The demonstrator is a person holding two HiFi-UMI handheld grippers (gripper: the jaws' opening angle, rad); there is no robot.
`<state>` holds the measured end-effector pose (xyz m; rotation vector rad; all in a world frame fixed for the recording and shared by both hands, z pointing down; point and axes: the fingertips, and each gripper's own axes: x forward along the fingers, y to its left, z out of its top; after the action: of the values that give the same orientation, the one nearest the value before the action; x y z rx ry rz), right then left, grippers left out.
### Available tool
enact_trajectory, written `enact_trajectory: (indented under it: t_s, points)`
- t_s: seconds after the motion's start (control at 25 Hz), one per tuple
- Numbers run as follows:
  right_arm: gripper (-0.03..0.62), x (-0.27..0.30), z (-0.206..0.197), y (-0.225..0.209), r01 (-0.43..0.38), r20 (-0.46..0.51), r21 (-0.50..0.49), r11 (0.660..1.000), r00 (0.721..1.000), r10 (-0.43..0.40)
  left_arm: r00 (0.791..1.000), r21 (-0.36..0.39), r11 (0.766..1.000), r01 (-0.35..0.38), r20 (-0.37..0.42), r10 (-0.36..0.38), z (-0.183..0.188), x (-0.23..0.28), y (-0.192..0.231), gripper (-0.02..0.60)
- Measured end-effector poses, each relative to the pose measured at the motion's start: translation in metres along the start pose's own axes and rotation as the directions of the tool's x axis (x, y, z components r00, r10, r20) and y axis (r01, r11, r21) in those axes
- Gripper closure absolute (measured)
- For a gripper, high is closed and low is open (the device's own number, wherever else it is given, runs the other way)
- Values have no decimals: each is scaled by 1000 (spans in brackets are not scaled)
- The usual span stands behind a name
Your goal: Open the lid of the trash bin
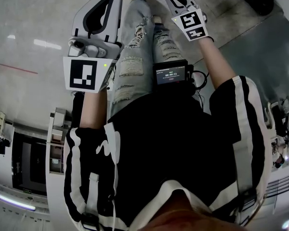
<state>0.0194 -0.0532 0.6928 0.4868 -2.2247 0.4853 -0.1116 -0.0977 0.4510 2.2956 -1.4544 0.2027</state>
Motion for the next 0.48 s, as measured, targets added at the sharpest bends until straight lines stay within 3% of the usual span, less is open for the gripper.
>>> enact_trajectory:
  t_s: [0.48]
  points:
    - [585,19,-24,0,-13,-77,-35,999,997,10,1000,-6,1000,26,-12,-26,-2,7,-8,574]
